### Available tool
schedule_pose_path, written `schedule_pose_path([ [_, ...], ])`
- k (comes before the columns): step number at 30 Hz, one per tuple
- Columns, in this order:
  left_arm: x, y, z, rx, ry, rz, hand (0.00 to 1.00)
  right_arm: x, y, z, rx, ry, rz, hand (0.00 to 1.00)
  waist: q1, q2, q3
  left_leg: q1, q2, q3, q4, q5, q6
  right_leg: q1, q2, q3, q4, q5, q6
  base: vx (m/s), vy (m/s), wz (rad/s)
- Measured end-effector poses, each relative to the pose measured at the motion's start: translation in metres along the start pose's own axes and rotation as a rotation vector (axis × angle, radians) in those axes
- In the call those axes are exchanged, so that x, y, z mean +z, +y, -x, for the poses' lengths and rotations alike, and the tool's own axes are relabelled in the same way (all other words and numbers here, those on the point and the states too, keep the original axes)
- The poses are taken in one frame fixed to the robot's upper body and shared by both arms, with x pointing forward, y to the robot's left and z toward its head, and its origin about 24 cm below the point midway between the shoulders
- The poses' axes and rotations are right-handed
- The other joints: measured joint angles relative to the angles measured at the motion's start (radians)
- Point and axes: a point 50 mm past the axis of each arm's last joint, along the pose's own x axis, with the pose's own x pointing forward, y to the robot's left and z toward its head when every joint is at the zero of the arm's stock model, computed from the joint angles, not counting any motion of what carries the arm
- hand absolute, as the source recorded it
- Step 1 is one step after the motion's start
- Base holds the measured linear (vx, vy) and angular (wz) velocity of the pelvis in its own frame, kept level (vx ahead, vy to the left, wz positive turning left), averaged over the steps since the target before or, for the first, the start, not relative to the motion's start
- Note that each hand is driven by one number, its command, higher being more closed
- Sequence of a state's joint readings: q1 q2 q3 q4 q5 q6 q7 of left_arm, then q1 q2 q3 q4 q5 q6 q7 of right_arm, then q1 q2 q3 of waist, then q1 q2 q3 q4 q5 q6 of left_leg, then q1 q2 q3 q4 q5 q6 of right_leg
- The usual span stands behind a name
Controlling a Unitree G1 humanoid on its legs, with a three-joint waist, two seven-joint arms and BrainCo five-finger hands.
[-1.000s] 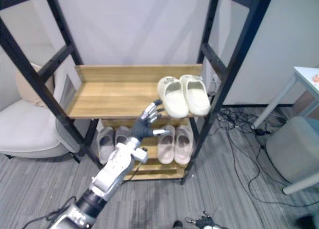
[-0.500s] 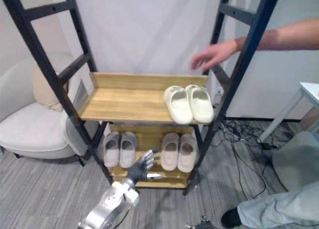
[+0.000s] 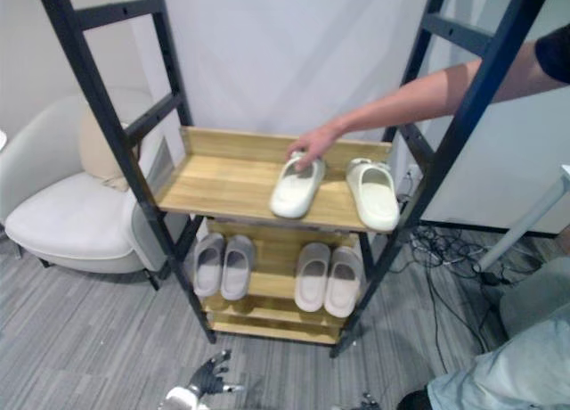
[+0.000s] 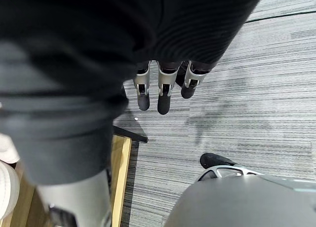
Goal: Organize the slippers on the shoe rack
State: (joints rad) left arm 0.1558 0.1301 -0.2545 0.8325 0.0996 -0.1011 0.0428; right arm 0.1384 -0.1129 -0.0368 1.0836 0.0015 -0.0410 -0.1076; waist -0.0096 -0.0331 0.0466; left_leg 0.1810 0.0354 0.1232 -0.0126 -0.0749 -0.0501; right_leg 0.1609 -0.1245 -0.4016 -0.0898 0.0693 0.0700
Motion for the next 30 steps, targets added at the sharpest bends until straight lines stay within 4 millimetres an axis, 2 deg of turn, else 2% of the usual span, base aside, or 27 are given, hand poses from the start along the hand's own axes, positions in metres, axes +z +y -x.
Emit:
schedule_pose_path([
  [6, -0.008, 0.009, -0.002, 0.083, 0.052, 0.012, 0.00, 0.000, 0.002, 0.000, -0.012, -0.001, -0.024, 0.00, 0.000, -0.007, 0.007, 0.000, 0.000, -0.002, 0.000, -0.001, -0.001, 0.001, 0.000, -0.005, 0.000, -0.007, 0.007, 0.00, 0.000, 0.00],
  [15, -0.014, 0.014, -0.002, 0.150, 0.086, 0.053, 0.00, 0.001, 0.002, 0.000, -0.021, -0.002, -0.043, 0.00, 0.000, -0.004, 0.015, 0.004, 0.001, -0.004, -0.001, -0.002, -0.002, 0.007, 0.000, -0.006, 0.000, -0.012, 0.007, 0.00, 0.000, 0.00],
  [26, -0.012, 0.013, -0.003, 0.150, 0.085, 0.058, 0.00, 0.002, -0.001, 0.000, -0.028, -0.012, -0.040, 0.00, -0.003, 0.010, 0.035, 0.015, 0.008, 0.003, -0.001, -0.012, -0.010, 0.015, 0.007, 0.002, 0.000, -0.013, 0.001, 0.00, 0.007, -0.02],
  [30, -0.004, 0.006, -0.006, 0.111, 0.057, 0.007, 0.00, 0.003, -0.004, 0.000, -0.035, -0.015, -0.035, 0.00, -0.004, 0.023, 0.048, 0.018, 0.011, 0.005, -0.001, -0.014, -0.012, 0.016, 0.010, 0.004, 0.000, -0.014, 0.000, 0.00, 0.000, 0.00],
])
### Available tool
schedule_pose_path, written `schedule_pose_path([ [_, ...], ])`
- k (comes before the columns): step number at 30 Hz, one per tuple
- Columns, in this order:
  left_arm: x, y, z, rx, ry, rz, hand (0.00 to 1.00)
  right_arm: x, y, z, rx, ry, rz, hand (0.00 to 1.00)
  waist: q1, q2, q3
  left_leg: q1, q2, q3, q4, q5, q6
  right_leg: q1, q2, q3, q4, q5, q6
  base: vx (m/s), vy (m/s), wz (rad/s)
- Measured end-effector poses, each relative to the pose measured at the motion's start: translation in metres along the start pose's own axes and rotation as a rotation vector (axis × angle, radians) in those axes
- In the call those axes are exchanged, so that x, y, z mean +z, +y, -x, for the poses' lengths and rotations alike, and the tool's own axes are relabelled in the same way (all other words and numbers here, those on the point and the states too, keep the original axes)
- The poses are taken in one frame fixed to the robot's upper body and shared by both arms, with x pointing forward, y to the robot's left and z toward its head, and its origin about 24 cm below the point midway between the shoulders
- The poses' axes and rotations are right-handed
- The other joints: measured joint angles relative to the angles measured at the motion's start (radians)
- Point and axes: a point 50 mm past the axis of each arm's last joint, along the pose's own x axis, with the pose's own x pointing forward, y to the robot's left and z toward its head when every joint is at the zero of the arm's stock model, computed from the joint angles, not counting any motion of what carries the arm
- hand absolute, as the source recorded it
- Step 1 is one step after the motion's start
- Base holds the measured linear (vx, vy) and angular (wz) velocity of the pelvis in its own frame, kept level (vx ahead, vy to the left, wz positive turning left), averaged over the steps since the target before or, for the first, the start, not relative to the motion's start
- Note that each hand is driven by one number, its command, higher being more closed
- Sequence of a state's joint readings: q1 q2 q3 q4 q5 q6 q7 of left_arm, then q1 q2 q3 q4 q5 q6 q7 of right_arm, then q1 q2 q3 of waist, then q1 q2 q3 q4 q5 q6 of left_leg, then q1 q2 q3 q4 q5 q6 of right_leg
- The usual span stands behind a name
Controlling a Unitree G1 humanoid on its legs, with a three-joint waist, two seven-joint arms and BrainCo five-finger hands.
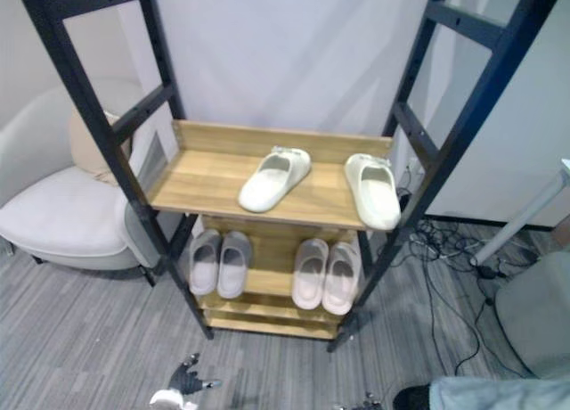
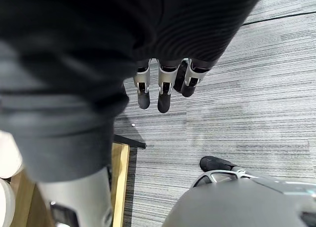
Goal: Organize the slippers on the shoe rack
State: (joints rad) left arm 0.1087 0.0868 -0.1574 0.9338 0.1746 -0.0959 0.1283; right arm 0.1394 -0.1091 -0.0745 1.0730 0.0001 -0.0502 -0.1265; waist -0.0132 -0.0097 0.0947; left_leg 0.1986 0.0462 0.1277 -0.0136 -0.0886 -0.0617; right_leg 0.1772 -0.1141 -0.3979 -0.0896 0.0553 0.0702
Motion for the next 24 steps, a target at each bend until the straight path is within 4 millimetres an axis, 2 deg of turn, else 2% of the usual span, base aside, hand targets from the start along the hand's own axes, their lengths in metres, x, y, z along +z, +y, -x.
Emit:
schedule_pose_path([
  [4, 0.014, -0.015, 0.001, -0.069, -0.069, -0.072, 0.00, 0.002, -0.003, 0.000, -0.005, -0.011, 0.003, 0.00, -0.002, 0.008, 0.015, 0.004, 0.010, 0.006, 0.001, -0.002, -0.003, 0.002, 0.007, 0.007, 0.000, -0.001, -0.002, -0.01, -0.001, -0.05],
  [5, 0.022, -0.027, 0.003, -0.129, -0.115, -0.117, 0.00, 0.003, -0.003, 0.000, -0.006, -0.016, 0.005, 0.00, -0.003, 0.009, 0.019, 0.006, 0.013, 0.011, 0.001, -0.004, -0.006, 0.001, 0.010, 0.012, 0.000, -0.001, -0.003, -0.02, -0.003, -0.09],
  [7, 0.031, -0.039, 0.006, -0.182, -0.162, -0.154, 0.00, 0.004, -0.004, 0.000, -0.007, -0.019, 0.006, 0.00, -0.003, 0.009, 0.020, 0.010, 0.014, 0.018, 0.001, -0.006, -0.009, 0.001, 0.013, 0.019, 0.000, -0.002, -0.004, -0.01, 0.009, -0.12],
  [12, 0.063, -0.088, 0.028, -0.425, -0.348, -0.255, 0.00, 0.005, -0.004, 0.000, -0.005, -0.028, 0.014, 0.00, -0.005, 0.011, 0.020, 0.011, 0.021, 0.023, 0.001, -0.010, -0.013, 0.000, 0.021, 0.024, 0.000, -0.004, -0.007, 0.00, 0.007, -0.04],
  [16, 0.099, -0.111, 0.051, -0.562, -0.523, -0.242, 0.00, 0.006, -0.004, 0.000, 0.004, -0.035, 0.044, 0.00, -0.006, 0.013, 0.018, 0.011, 0.028, 0.023, 0.001, -0.011, -0.015, -0.001, 0.027, 0.022, 0.000, -0.007, -0.011, 0.00, 0.000, 0.00],
  [17, 0.113, -0.117, 0.061, -0.602, -0.594, -0.218, 0.00, 0.006, -0.004, 0.000, 0.004, -0.035, 0.047, 0.00, -0.006, 0.015, 0.017, 0.010, 0.029, 0.023, 0.001, -0.012, -0.016, -0.001, 0.028, 0.022, 0.000, -0.007, -0.011, 0.00, 0.000, 0.00],
  [20, 0.144, -0.122, 0.080, -0.672, -0.739, -0.169, 0.00, 0.006, -0.005, 0.000, 0.003, -0.035, 0.056, 0.00, -0.007, 0.019, 0.014, 0.009, 0.029, 0.023, 0.000, -0.012, -0.016, -0.003, 0.029, 0.020, 0.000, -0.007, -0.011, 0.00, 0.000, 0.00],
  [24, 0.189, -0.115, 0.100, -0.705, -0.919, -0.094, 0.00, 0.006, -0.005, -0.001, 0.011, -0.037, 0.097, 0.00, -0.014, 0.023, -0.007, -0.005, 0.028, 0.021, 0.000, -0.012, -0.015, -0.006, 0.028, 0.018, 0.000, -0.007, -0.011, 0.00, 0.000, 0.00],
])
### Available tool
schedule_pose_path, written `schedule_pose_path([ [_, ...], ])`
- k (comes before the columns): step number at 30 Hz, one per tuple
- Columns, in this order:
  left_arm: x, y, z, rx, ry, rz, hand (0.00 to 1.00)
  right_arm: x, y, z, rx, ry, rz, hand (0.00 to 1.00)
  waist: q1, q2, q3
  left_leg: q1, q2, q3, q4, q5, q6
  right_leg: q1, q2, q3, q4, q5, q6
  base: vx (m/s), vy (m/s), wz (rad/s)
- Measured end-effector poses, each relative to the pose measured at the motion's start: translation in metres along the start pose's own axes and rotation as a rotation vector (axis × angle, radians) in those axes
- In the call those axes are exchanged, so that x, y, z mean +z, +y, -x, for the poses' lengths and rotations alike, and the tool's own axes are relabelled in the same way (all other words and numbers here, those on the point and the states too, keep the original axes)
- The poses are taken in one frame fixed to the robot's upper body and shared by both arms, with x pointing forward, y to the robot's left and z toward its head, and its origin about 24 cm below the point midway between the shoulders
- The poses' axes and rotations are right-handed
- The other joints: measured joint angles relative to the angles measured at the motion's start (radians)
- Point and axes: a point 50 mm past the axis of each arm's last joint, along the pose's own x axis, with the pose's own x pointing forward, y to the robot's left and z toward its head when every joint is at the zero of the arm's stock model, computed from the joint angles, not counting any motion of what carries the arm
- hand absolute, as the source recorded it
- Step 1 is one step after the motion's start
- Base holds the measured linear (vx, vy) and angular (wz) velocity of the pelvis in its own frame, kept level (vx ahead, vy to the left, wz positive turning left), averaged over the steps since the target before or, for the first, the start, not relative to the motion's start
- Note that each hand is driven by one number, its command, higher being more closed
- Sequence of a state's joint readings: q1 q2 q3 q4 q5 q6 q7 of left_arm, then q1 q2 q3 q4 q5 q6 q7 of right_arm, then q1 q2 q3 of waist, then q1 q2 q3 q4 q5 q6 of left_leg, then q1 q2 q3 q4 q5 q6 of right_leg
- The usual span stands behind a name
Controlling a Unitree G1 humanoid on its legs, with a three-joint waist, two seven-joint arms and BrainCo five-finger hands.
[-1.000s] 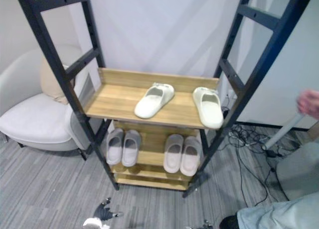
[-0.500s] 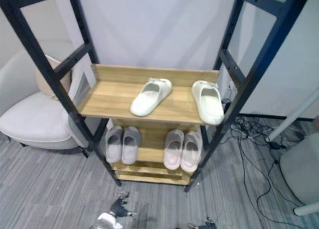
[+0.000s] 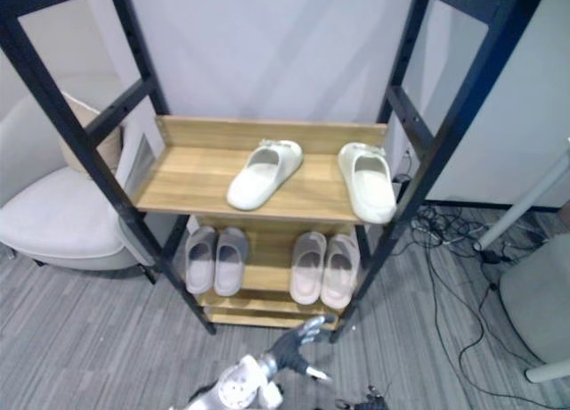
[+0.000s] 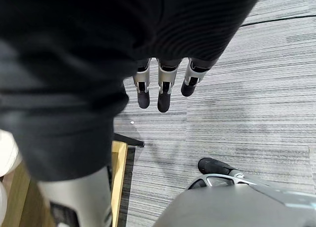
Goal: Organize the slippers on the shoe rack
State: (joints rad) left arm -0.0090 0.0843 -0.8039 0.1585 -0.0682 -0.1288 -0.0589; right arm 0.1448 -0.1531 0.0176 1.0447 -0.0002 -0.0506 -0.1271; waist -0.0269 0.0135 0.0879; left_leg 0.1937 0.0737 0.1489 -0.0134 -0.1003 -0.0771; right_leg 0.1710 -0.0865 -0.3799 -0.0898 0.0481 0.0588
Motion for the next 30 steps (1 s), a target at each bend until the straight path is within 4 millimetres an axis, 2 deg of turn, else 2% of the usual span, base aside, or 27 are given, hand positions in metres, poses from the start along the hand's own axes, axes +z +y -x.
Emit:
schedule_pose_path([
  [4, 0.035, 0.020, -0.013, 0.066, -0.149, 0.001, 0.00, -0.002, 0.001, 0.000, 0.007, 0.009, 0.027, 0.00, -0.008, -0.001, -0.027, -0.004, 0.000, -0.001, -0.001, 0.000, 0.000, -0.012, 0.000, -0.002, 0.000, 0.000, 0.000, 0.00, 0.000, 0.00],
  [11, 0.078, 0.061, -0.029, 0.200, -0.288, -0.052, 0.00, -0.001, 0.003, -0.001, 0.016, 0.020, 0.040, 0.00, -0.017, -0.011, -0.032, -0.002, -0.002, 0.002, -0.001, 0.000, 0.000, -0.012, -0.001, 0.000, 0.000, 0.002, -0.002, 0.00, 0.000, 0.00],
  [13, 0.098, 0.090, -0.036, 0.293, -0.333, -0.104, 0.00, 0.003, 0.005, -0.002, 0.022, 0.018, 0.042, 0.00, -0.022, -0.017, -0.034, -0.002, -0.002, 0.003, -0.001, 0.000, 0.000, -0.013, -0.001, 0.000, -0.002, 0.002, -0.002, 0.00, 0.000, 0.00],
  [19, 0.126, 0.144, -0.044, 0.481, -0.345, -0.246, 0.00, 0.008, 0.008, -0.003, 0.043, 0.013, 0.034, 0.00, -0.039, -0.034, -0.024, -0.006, -0.001, 0.010, -0.001, 0.000, 0.000, -0.016, 0.000, 0.008, -0.005, 0.005, -0.005, 0.00, 0.005, -0.02],
  [23, 0.141, 0.183, -0.036, 0.608, -0.335, -0.330, 0.00, 0.012, 0.008, -0.004, 0.057, 0.004, 0.026, 0.00, -0.044, -0.039, -0.018, -0.021, -0.003, 0.044, -0.002, 0.000, 0.000, -0.049, 0.000, 0.034, -0.007, 0.018, -0.009, -0.02, 0.026, -0.23],
  [26, 0.146, 0.209, -0.028, 0.683, -0.287, -0.390, 0.00, 0.013, 0.008, -0.004, 0.060, -0.005, 0.018, 0.00, -0.056, -0.039, -0.016, -0.020, -0.006, 0.058, -0.002, -0.002, 0.003, -0.057, -0.001, 0.052, -0.007, 0.022, -0.009, -0.01, 0.030, -0.17],
  [30, 0.156, 0.234, -0.015, 0.773, -0.252, -0.482, 0.00, 0.014, 0.009, -0.004, 0.066, -0.012, -0.011, 0.00, -0.061, -0.037, -0.009, -0.023, -0.009, 0.084, -0.002, -0.004, 0.007, -0.078, -0.002, 0.079, -0.007, 0.031, -0.008, -0.03, 0.025, -0.19],
])
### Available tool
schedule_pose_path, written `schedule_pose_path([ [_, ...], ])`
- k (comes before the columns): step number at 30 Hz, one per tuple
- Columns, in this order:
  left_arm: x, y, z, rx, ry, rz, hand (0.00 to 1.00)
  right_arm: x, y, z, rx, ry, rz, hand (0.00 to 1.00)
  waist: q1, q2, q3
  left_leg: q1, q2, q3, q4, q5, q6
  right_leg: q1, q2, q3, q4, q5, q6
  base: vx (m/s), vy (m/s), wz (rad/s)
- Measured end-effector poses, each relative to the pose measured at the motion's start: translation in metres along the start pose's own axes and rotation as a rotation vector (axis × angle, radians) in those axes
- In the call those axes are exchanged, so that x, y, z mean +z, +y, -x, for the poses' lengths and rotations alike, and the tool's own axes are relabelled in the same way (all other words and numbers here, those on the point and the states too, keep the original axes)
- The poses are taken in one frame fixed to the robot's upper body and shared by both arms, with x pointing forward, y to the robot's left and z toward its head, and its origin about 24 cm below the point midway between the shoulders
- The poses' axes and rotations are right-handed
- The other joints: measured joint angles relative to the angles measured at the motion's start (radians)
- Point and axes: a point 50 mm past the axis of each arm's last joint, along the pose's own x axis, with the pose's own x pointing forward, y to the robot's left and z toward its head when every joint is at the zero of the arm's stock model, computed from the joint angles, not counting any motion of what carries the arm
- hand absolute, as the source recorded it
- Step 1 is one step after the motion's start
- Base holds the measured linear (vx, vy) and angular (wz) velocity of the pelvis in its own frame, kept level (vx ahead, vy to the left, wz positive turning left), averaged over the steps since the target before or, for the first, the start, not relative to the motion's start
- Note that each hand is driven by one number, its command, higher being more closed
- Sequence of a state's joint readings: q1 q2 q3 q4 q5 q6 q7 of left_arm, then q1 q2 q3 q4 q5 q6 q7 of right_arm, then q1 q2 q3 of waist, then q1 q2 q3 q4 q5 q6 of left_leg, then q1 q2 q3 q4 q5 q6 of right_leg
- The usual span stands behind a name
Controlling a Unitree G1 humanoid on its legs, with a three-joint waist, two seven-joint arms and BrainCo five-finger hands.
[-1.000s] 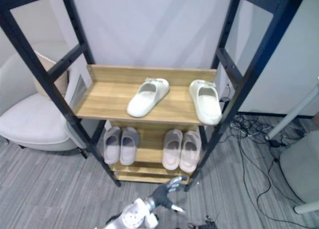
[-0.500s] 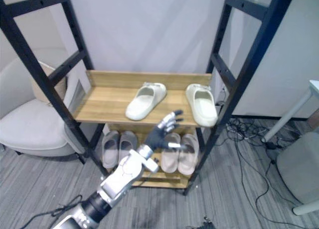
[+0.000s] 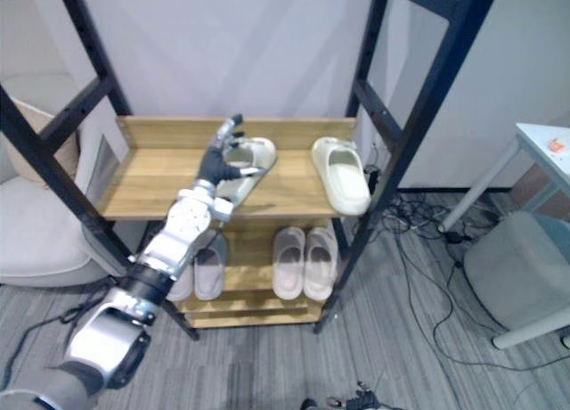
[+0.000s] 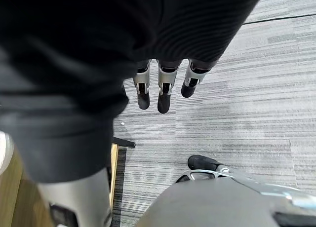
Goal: Organize the slippers on the shoe rack
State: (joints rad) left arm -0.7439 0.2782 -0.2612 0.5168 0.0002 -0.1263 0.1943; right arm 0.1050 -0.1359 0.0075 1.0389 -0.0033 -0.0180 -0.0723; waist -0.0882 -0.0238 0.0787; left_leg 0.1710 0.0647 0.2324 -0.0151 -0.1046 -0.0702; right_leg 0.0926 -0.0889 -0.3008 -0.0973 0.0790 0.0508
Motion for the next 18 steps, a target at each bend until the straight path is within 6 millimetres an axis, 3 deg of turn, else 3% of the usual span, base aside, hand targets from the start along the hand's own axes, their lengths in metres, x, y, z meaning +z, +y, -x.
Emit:
schedule_pose_path([
  [7, -0.009, 0.040, -0.005, 0.069, 0.041, -0.141, 0.00, 0.001, 0.000, 0.000, 0.012, -0.005, 0.005, 0.00, -0.004, 0.008, 0.015, -0.014, -0.004, 0.059, 0.000, -0.002, 0.002, -0.043, 0.003, 0.064, 0.000, 0.020, -0.002, -0.02, 0.009, -0.24],
  [18, -0.017, 0.052, -0.004, 0.085, 0.074, -0.287, 0.00, 0.005, -0.001, 0.000, 0.011, -0.031, 0.009, 0.00, -0.018, 0.015, 0.023, -0.032, -0.008, 0.099, 0.001, -0.003, 0.004, -0.091, 0.006, 0.117, 0.000, 0.040, -0.006, -0.04, -0.009, -0.15],
])
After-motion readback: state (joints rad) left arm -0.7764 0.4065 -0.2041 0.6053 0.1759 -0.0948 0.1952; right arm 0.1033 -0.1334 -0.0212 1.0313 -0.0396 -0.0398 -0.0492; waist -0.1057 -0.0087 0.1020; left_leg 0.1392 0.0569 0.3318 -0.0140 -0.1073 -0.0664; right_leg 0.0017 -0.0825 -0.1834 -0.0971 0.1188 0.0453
